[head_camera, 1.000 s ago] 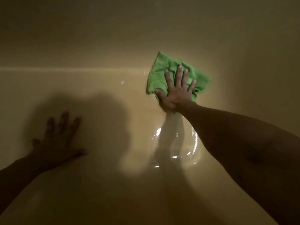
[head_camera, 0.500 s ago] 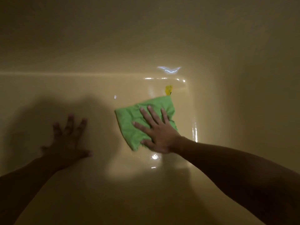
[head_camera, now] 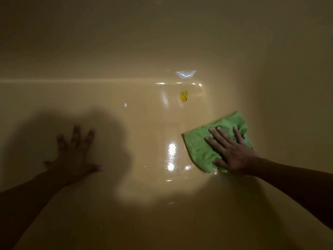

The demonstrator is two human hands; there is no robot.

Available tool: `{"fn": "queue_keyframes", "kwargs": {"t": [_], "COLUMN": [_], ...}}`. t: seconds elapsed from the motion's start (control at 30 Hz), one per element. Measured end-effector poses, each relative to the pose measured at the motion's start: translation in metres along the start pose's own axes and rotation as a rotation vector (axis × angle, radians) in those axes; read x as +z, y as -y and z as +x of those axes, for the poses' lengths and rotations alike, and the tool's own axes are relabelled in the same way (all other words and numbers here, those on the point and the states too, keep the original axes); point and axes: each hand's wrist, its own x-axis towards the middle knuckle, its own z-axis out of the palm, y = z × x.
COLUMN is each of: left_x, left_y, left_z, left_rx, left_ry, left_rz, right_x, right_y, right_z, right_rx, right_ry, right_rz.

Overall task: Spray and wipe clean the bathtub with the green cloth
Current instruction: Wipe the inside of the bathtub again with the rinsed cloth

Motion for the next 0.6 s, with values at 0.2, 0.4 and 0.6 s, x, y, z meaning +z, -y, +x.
{"fn": "queue_keyframes", "kwargs": {"t": [0.2,0.4,0.6], "left_x": [0.001,-0.003,-0.006], "left_y": [0.002,-0.002,0.002], "left_z": [0.000,-0.004,-0.004], "left_rx": [-0.003,-0.012,0.003], "left_ry": [-0.020,-0.026,-0.053], "left_rz": [0.010,0.026,0.046], "right_x": [-0.033,-0.083,-0.111], "right_y": [0.009,0.051,0.120], "right_z": [0.068,0.175,0.215], "right_rx": [0.352,0.485,0.444], "right_ry": [-0.138,-0.275,-0.439], "right_rz": [0.326,0.586,0.672]}}
